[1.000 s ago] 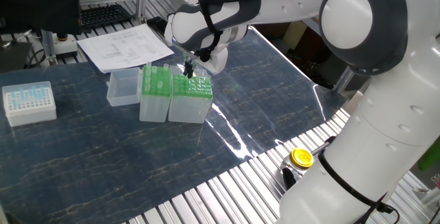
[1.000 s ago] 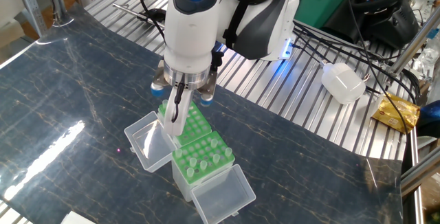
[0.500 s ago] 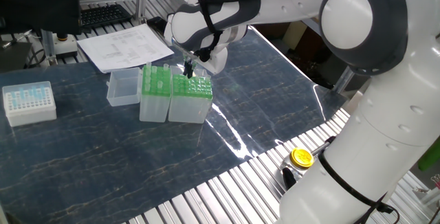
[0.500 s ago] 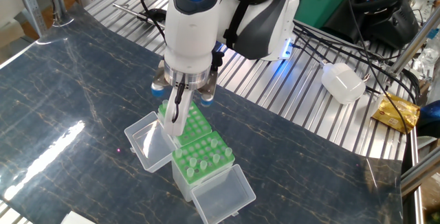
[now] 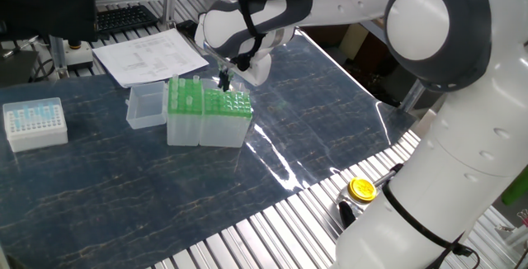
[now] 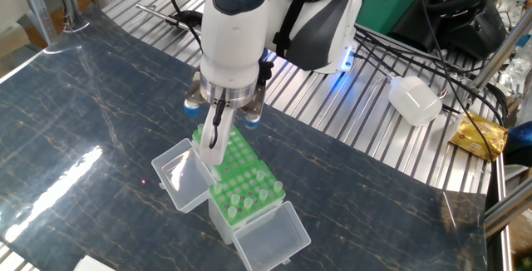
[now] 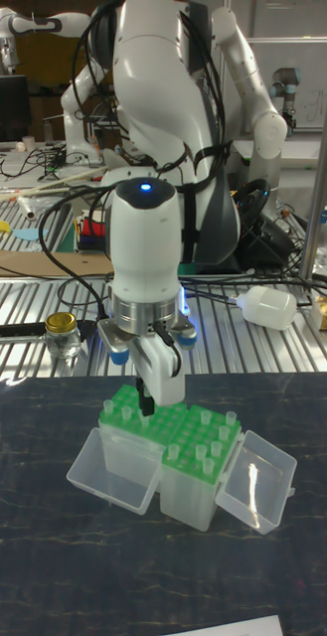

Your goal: Transfer all large pipette tips from one holder to another

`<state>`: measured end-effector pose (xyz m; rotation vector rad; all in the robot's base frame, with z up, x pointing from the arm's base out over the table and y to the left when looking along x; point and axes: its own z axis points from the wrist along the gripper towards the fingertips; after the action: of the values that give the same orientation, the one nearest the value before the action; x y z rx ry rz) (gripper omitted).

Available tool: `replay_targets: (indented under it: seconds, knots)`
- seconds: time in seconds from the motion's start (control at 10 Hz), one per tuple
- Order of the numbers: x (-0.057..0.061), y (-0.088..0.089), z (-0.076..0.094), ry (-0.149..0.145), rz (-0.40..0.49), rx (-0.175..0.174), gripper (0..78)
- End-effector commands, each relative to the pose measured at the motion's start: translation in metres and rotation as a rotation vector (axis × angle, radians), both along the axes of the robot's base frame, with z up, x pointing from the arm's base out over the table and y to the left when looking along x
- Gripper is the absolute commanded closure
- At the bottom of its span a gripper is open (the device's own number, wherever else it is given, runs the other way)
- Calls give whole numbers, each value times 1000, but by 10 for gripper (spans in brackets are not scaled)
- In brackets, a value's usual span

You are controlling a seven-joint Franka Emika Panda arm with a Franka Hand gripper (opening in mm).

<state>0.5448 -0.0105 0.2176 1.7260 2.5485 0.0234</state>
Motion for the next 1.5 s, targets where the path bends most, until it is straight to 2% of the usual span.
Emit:
replay_targets:
  seconds: [0.1,0.9,1.3,1.4,1.5]
  knots:
    - [6,11,29,-8,6,0,759]
    - [-5,4,54,-24,64,-17,759]
    - [-2,12,81,-20,64,-11,759]
    - [-2,12,83,-20,65,-11,759]
    - [-3,11,94,-16,86,-11,759]
